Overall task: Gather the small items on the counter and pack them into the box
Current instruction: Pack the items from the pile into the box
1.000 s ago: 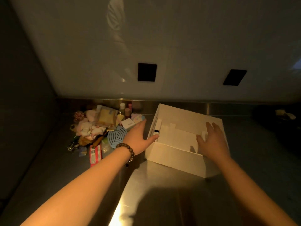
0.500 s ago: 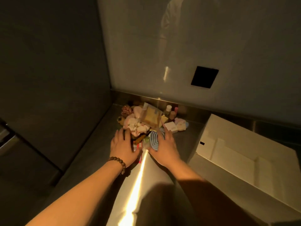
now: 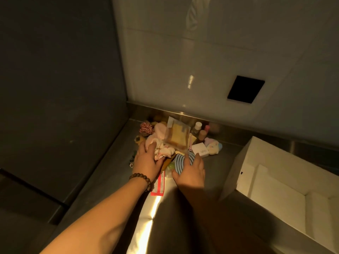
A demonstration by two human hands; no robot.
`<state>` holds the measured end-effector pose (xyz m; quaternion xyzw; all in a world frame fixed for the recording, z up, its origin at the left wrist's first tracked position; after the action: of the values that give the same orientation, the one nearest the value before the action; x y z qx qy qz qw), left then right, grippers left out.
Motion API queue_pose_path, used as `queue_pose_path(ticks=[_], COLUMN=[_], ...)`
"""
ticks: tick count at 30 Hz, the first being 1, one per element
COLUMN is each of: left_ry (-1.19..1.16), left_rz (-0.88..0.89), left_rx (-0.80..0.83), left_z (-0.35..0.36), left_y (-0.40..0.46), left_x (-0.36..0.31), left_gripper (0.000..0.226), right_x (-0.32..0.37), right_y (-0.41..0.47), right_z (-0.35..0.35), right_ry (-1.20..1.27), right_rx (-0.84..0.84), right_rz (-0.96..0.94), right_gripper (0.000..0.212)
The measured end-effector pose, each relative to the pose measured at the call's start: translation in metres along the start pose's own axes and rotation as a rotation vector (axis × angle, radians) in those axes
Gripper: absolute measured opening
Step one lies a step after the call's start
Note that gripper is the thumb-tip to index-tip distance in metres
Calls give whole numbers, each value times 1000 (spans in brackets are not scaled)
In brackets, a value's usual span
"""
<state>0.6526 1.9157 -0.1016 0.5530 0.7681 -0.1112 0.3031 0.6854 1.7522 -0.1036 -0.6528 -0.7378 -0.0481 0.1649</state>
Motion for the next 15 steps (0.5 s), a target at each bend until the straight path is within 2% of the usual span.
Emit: queue_pose_path(ticks=[4, 8, 15], left_ry=[-43, -126, -218], left_rz=[49, 50, 92], left_rx=[-82, -123, -203], left_z=[-11, -27, -61], left_y=[1, -2, -19], left_x=[1, -5, -27], left_gripper=[38, 34, 28], right_x=[-4, -3, -3], right_y=[-4, -20, -57], right_z=[-6, -20, -57], right_ry=[20, 47, 42], right_rx=[-4, -64, -61], right_rz=[32, 13, -21], right_gripper=[74, 66, 58])
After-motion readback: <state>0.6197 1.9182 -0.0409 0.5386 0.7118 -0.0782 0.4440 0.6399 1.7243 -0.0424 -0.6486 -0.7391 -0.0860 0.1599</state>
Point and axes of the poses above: each hand's wrist, its own y-axis towards the middle knuckle, its own z-axis out of the palm, x = y × z, the point moved 3 cm from there along y, towards the middle knuckle, and after that the axes turned 4 degrees about z, right-handed, at the moved point
